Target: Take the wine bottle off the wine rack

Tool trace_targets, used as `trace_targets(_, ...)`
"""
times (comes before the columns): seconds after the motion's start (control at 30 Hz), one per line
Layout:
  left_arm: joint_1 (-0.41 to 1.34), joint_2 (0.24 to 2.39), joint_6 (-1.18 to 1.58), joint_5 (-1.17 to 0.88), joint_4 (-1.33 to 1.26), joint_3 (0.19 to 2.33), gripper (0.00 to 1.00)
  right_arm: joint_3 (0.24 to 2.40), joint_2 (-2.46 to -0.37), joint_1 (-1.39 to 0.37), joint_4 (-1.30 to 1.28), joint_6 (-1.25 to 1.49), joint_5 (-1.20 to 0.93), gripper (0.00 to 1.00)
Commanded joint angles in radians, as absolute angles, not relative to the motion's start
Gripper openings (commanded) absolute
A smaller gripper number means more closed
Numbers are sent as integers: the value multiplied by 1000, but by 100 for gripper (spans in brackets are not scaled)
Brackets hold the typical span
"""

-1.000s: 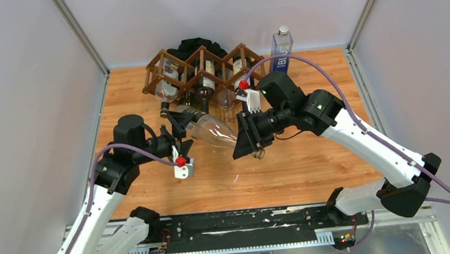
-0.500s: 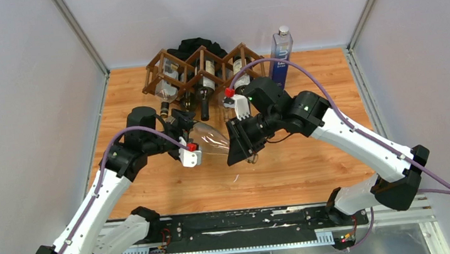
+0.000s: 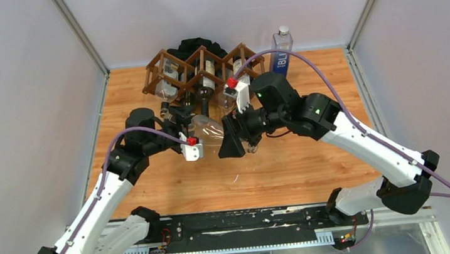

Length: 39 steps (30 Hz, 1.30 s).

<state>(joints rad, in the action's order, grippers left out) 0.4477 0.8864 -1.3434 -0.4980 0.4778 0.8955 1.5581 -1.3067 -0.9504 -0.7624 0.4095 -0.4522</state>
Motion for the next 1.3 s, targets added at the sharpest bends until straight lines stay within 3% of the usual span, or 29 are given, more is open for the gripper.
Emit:
trace_targets(0.0,454,835,-1217,-462,147,888,0,1583,-1282,-957,-700,366,-382,88)
trace_targets(0.33,454,779,-992,-444,-39,898,0,1684,-1221,-928,-659,316,-205,93)
trace_targets(0.53,455,790,-824,-385,-54,979,0,1660,-1151,-928,-500,322,-159,94)
trace_targets(0.7,454,791,-658,-455,-11,1013,0,1589,-1097,-928,-292,353,-154,94)
trace_targets(0.93,454,893,-468,-614,278,1181,0,1591,-1145,-928,-164,346,-161,81)
trace_targets(1.27,454,909,-394,-711,396,1183,0,1613,-1249,-930,-68,317,-172,70)
